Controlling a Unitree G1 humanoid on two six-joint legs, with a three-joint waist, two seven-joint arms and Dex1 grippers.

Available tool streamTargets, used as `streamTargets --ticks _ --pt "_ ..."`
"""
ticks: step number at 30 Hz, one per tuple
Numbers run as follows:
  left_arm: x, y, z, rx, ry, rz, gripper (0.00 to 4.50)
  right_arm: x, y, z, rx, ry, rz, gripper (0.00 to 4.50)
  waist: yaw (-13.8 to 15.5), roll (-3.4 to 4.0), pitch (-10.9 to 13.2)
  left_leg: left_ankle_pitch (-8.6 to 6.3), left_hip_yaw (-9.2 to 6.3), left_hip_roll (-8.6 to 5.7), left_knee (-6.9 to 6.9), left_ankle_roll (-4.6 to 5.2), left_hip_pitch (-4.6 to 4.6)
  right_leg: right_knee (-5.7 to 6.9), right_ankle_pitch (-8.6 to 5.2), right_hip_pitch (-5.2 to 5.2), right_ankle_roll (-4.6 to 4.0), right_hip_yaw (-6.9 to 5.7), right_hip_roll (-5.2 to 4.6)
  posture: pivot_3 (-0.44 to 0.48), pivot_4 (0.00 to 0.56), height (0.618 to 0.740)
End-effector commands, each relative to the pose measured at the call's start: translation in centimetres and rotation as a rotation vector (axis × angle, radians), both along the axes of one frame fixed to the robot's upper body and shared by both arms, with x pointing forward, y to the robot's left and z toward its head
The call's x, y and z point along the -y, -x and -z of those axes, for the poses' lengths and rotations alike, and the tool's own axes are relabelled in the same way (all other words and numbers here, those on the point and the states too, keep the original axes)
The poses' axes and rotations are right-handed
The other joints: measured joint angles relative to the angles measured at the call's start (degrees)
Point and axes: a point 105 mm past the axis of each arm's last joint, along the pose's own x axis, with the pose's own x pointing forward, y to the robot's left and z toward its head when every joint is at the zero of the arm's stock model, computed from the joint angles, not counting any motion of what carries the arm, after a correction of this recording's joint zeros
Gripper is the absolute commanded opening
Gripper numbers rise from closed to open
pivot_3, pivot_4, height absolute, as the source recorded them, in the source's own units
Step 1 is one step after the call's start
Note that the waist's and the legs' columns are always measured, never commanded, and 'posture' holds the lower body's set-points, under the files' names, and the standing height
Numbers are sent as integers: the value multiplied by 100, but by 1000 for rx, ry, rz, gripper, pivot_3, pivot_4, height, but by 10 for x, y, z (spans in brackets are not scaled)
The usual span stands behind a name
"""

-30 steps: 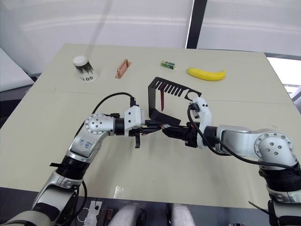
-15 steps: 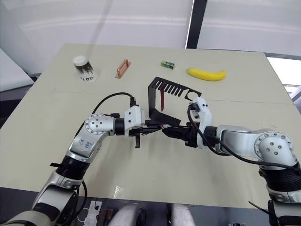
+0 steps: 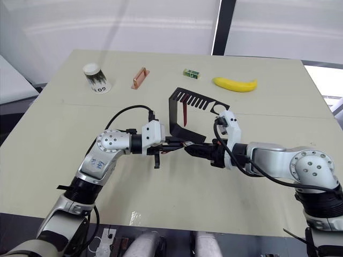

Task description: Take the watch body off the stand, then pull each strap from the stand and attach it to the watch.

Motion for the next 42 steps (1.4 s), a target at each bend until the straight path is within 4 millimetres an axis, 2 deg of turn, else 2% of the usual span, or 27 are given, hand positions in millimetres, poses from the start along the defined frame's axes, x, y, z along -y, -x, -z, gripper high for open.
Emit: streamTargets --ticks 1,4,7,14,16,21,28,33,38,42 --pt "1 8 -15 60 13 24 184 -1 5 -8 46 15 -33 1511 -2 0 0 0 0 0 0 0 0 0 0 0 0 0 0 0 150 740" --pt "-5 11 -15 34 13 26 184 4 2 -7 55 30 -14 1511 -4 0 0 0 0 1 -1 0 0 0 0 0 0 1 0 0 150 740" --pt "-19 18 -25 19 26 34 958 10 0 -7 78 50 -3 1511 -5 0 0 0 0 1 -1 0 0 0 0 0 0 0 0 0 150 740" --pt "-50 37 -31 -94 -12 97 4351 12 4 -11 165 110 -59 1511 -4 1 0 -1 -1 1 -2 1 1 -8 0 1 0 0 -1 0 150 740" --pt "-57 38 -30 -103 -22 94 4441 11 8 -10 188 132 -91 1511 -4 2 0 -1 -2 1 -3 1 -1 -11 0 -1 0 -1 0 0 150 740" --pt "-59 37 -33 -129 1 84 4441 12 10 -11 231 154 -120 1511 9 0 1 -2 -3 0 -3 3 0 -14 0 2 0 -1 -2 0 150 740" --pt "-67 43 -37 -156 -3 138 4441 8 21 -13 429 253 -253 1511 -4 1 1 -2 -3 1 -7 2 -1 -11 0 -1 0 -2 1 0 150 740" --pt "-72 41 -41 -140 -29 142 4441 7 32 -6 581 354 -379 1511 0 1 1 -2 -3 -1 -5 2 1 -17 0 0 0 -1 1 0 150 740" --pt "-73 41 -39 -125 -50 145 4441 6 33 0 720 417 -448 1511 0 1 1 -2 -2 -2 -4 1 2 -13 0 0 0 -1 1 0 150 740" --pt "-70 42 -39 -123 -50 153 4441 10 31 4 767 442 -469 1511 -3 1 1 -1 -2 -2 -4 1 2 -11 0 0 0 -1 2 0 150 740"
